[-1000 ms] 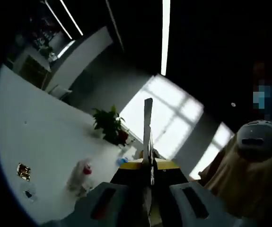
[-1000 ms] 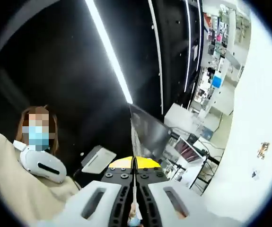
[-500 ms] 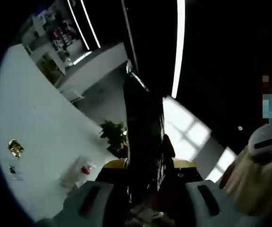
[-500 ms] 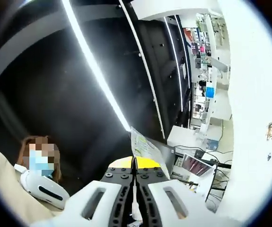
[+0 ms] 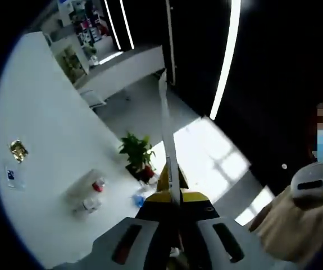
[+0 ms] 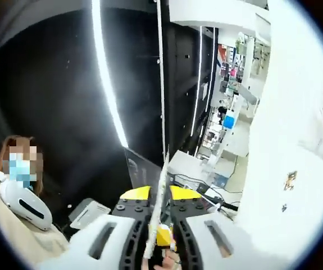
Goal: Arrange the skincare products in the storage area until every visible bottle or jar stands upright without overlapping.
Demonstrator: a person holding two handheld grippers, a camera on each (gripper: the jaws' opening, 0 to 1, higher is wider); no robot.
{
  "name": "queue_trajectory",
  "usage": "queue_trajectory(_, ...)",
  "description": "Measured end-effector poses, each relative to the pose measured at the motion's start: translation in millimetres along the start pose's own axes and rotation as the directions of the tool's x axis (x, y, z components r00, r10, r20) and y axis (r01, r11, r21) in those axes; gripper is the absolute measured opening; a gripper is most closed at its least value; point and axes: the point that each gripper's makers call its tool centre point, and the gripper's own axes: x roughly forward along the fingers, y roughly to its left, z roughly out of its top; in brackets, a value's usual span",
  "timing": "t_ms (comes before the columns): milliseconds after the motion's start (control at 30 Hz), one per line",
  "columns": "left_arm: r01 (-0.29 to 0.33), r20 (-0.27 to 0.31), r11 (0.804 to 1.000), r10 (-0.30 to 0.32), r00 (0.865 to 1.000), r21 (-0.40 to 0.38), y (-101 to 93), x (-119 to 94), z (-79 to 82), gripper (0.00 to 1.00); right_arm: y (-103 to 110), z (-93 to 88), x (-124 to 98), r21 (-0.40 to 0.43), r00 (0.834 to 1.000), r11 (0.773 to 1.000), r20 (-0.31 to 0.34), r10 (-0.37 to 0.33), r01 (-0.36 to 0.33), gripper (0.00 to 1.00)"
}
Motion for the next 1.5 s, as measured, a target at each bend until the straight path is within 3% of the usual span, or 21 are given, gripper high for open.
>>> queue_trajectory(33, 0.007, -0.007, 1.000, -0.007, 1.000, -0.006, -1.7, 0, 0.1, 0.00, -3, -5.3, -1, 0.006, 0.999, 1.000, -0.039, -0.011, 0.011, 0.35)
queue_trajectory(67, 0.011, -0.018, 1.000, -0.012, 1.000, -0.010, -3.3, 0, -0.4, 0.00, -5, -11.0, -2, -0.010, 0.997, 1.000, -0.078, -0.025, 0.025, 0.36)
queue_trajectory(100, 0.015, -0.046, 1.000, -0.016, 0.999, -0.015, -4.8, -1, -3.0, 0.00, -4, -18.4, -3, -0.034, 0.993, 0.999, -0.120, -0.021, 0.017, 0.37)
queue_trajectory(200, -0.022, -0.146, 1.000, 0.023, 0.989, 0.007, 0.8, -2, -14.7, 0.00, 6, -29.3, -1, -0.014, 0.987, 1.000, -0.163, 0.009, -0.011, 0.36)
queue_trajectory(267, -0.057, -0.184, 0.998, 0.061, 0.981, 0.027, 6.9, -3, -18.5, 0.00, 6, -40.0, -3, -0.017, 0.976, 1.000, -0.217, 0.003, -0.007, 0.28)
queue_trajectory(367, -0.054, -0.196, 0.998, 0.057, 0.979, 0.021, 8.3, -4, -18.8, 0.00, 3, -50.4, -4, 0.014, 0.965, 1.000, -0.263, -0.007, 0.011, 0.13)
queue_trajectory(467, -0.063, -0.204, 0.998, 0.064, 0.977, 0.011, 12.6, -6, -20.5, 0.00, -3, -50.2, -5, 0.005, 0.969, 0.999, -0.247, -0.029, 0.031, 0.03)
queue_trajectory(533, -0.065, -0.188, 0.998, 0.066, 0.980, 0.008, 15.3, -7, -20.8, 0.00, -5, -49.5, -5, -0.010, 0.974, 0.999, -0.221, -0.043, 0.042, 0.02)
queue_trajectory(667, -0.060, -0.125, 0.998, 0.064, 0.990, 0.037, 16.0, -6, -17.8, 0.00, -6, -45.6, -7, 0.043, 0.986, 0.998, -0.163, -0.040, 0.048, 0.01)
queue_trajectory(867, -0.116, -0.128, 0.992, 0.121, 0.984, 0.042, 28.9, -11, -31.6, 0.06, -11, -41.1, -15, 0.045, 0.990, 0.996, -0.119, -0.072, 0.078, 0.01)
queue_trajectory(1000, -0.121, -0.043, 0.992, 0.120, 0.992, -0.020, 30.1, -13, -28.8, 0.03, -16, -41.8, -19, 0.041, 0.989, 0.994, -0.112, -0.099, 0.104, 0.01)
queue_trajectory(1100, -0.133, -0.010, 0.991, 0.133, 0.991, -0.030, 31.2, -14, -28.8, 0.00, -20, -43.1, -21, 0.029, 0.986, 0.991, -0.110, -0.125, 0.129, 0.01)
queue_trajectory(1300, -0.165, 0.037, 0.983, 0.169, 0.985, -0.083, 38.9, -17, -30.3, 0.00, -31, -45.4, -21, -0.098, 0.969, 0.977, -0.139, -0.202, 0.190, 0.02)
queue_trajectory(1433, -0.146, 0.064, 0.983, 0.154, 0.986, -0.107, 38.9, -18, -27.5, 0.00, -34, -42.7, -18, -0.279, 0.965, 0.940, -0.112, -0.236, 0.198, 0.08)
queue_trajectory(1500, -0.142, 0.066, 0.984, 0.150, 0.986, -0.107, 38.7, -18, -27.0, 0.00, -36, -42.1, -19, -0.320, 0.964, 0.925, -0.099, -0.246, 0.203, 0.13)
